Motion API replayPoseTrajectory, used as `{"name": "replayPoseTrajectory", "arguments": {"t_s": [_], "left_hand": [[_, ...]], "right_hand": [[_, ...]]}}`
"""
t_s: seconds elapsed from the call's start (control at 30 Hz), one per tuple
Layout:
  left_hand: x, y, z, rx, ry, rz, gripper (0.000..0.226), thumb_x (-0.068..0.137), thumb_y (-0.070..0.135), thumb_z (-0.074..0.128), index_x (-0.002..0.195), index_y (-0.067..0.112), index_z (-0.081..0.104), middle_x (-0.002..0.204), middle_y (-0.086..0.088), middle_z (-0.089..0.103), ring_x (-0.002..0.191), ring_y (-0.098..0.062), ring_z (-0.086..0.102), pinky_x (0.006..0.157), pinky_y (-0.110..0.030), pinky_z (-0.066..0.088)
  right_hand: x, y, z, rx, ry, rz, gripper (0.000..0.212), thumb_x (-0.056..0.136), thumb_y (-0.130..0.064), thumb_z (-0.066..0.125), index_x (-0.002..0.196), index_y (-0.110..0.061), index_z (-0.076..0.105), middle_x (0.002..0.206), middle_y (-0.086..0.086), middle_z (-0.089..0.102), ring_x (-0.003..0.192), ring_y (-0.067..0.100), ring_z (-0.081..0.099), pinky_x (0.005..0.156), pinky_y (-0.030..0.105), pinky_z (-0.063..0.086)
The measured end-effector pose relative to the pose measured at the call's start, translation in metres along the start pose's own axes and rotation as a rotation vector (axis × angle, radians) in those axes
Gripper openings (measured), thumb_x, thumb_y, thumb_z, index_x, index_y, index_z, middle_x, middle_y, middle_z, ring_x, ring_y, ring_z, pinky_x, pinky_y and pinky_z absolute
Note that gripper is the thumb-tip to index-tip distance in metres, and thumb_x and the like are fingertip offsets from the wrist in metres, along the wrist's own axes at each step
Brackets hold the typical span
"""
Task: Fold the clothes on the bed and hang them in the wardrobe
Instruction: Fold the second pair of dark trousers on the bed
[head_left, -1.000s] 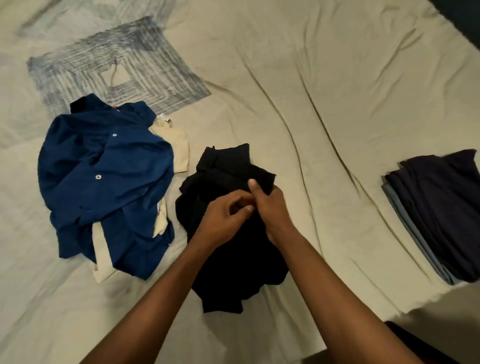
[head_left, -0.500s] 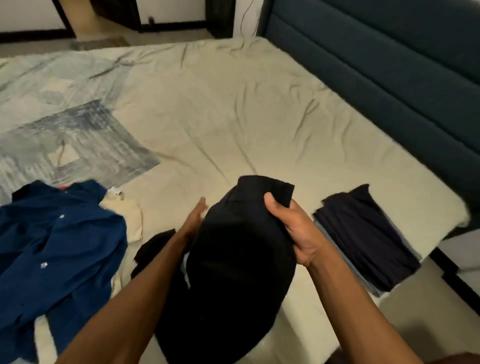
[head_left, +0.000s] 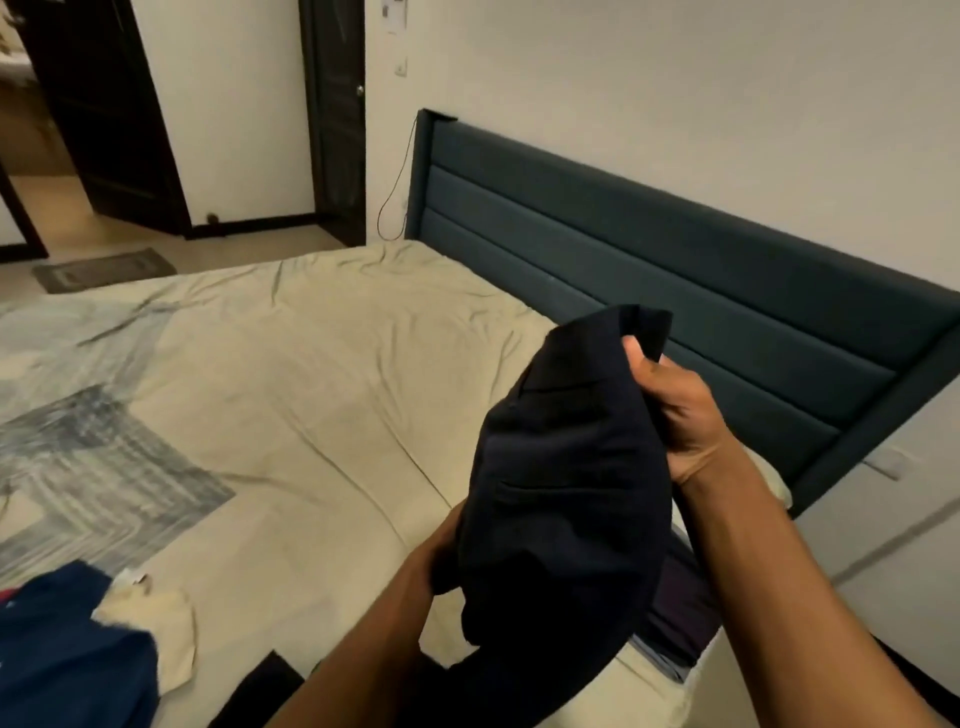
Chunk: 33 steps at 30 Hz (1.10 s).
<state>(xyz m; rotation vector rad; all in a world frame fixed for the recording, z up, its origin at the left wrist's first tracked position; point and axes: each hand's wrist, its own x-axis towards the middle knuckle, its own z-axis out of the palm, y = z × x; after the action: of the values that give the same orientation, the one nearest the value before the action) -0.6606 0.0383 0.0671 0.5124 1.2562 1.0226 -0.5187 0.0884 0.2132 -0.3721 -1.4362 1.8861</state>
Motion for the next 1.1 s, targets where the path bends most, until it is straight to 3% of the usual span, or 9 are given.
{"name": "replayPoseTrajectory", "arguments": {"t_s": [0.1,0.23,0.33,0.43,0.63,0.73,0.83,0.93,1.1], "left_hand": [[0.004,0.023,0.004,0.022,-0.005,0.033,0.040,0.106,0.002,0.034,0.070,0.003,0.052,0.069,-0.011,0.052,0.064,-0.021,0.049,0.049,-0.021,0.046],[0.026,0.077,-0.014,0.104,-0.002,0.218,0.023,0.102,0.019,0.051,0.094,0.007,0.069,0.088,-0.012,0.072,0.077,-0.023,0.068,0.073,-0.033,0.054],[0.022,0.136,-0.038,0.110,0.064,0.425,0.005,0.095,0.008,0.058,0.095,0.008,0.063,0.092,-0.015,0.069,0.078,-0.023,0.066,0.074,-0.033,0.052],[-0.001,0.197,-0.053,0.160,0.149,0.588,0.011,0.089,0.013,0.061,0.097,0.007,0.064,0.093,-0.016,0.066,0.087,-0.027,0.060,0.076,-0.035,0.046],[-0.061,0.284,-0.070,0.026,0.294,0.805,0.018,0.075,0.001,0.047,0.081,0.013,0.058,0.080,-0.008,0.058,0.077,-0.023,0.054,0.065,-0.034,0.044],[-0.074,0.298,-0.066,0.077,0.266,0.720,0.021,0.069,0.025,0.061,0.085,0.012,0.066,0.085,-0.009,0.065,0.083,-0.025,0.060,0.077,-0.038,0.046],[-0.087,0.300,-0.051,0.451,0.255,0.458,0.045,0.081,0.053,0.073,0.099,0.012,0.070,0.100,-0.011,0.071,0.100,-0.029,0.064,0.088,-0.041,0.048],[-0.105,0.308,-0.038,0.719,0.276,0.496,0.017,0.088,0.024,0.074,0.093,0.008,0.073,0.099,-0.014,0.072,0.103,-0.031,0.064,0.085,-0.037,0.052],[-0.144,0.335,-0.054,0.178,0.227,1.049,0.018,0.095,0.012,0.061,0.085,0.025,0.069,0.081,0.004,0.067,0.082,-0.016,0.058,0.065,-0.028,0.045]], "right_hand": [[0.006,-0.037,0.007,-0.072,0.080,-0.087,0.032,0.055,-0.038,0.090,0.078,-0.017,0.081,0.079,-0.001,0.076,0.075,0.011,0.074,0.069,0.025,0.059],[0.012,-0.092,0.005,-0.164,0.194,-0.126,0.023,0.081,-0.030,0.061,0.076,-0.019,0.080,0.079,0.000,0.075,0.074,0.012,0.073,0.069,0.027,0.058],[0.011,-0.130,-0.007,-0.414,0.308,-0.074,0.023,0.089,-0.030,0.058,0.096,-0.015,0.075,0.094,0.003,0.076,0.088,0.017,0.072,0.076,0.028,0.058],[0.011,-0.157,-0.032,-0.668,0.460,-0.058,0.019,0.099,-0.029,0.057,0.103,-0.015,0.068,0.098,0.001,0.076,0.092,0.018,0.071,0.071,0.023,0.056],[0.011,-0.181,-0.060,-0.554,0.735,-0.220,0.017,0.101,-0.031,0.057,0.108,-0.020,0.067,0.104,0.001,0.073,0.086,0.013,0.071,0.065,0.023,0.055],[0.014,-0.191,-0.059,-0.494,0.742,-0.289,0.012,0.100,-0.031,0.059,0.103,-0.023,0.068,0.102,-0.002,0.073,0.090,0.013,0.070,0.068,0.023,0.055],[0.021,-0.197,-0.052,-0.556,0.722,-0.316,0.008,0.099,-0.030,0.060,0.099,-0.026,0.067,0.100,-0.003,0.072,0.091,0.013,0.069,0.070,0.024,0.054],[0.026,-0.204,-0.047,-0.629,0.694,-0.312,0.006,0.099,-0.027,0.061,0.099,-0.025,0.067,0.102,-0.001,0.071,0.093,0.016,0.068,0.075,0.028,0.055],[0.032,-0.246,-0.034,-0.579,0.724,-0.538,0.007,0.097,-0.024,0.064,0.099,-0.020,0.069,0.093,-0.002,0.073,0.083,0.012,0.070,0.071,0.026,0.057]]}}
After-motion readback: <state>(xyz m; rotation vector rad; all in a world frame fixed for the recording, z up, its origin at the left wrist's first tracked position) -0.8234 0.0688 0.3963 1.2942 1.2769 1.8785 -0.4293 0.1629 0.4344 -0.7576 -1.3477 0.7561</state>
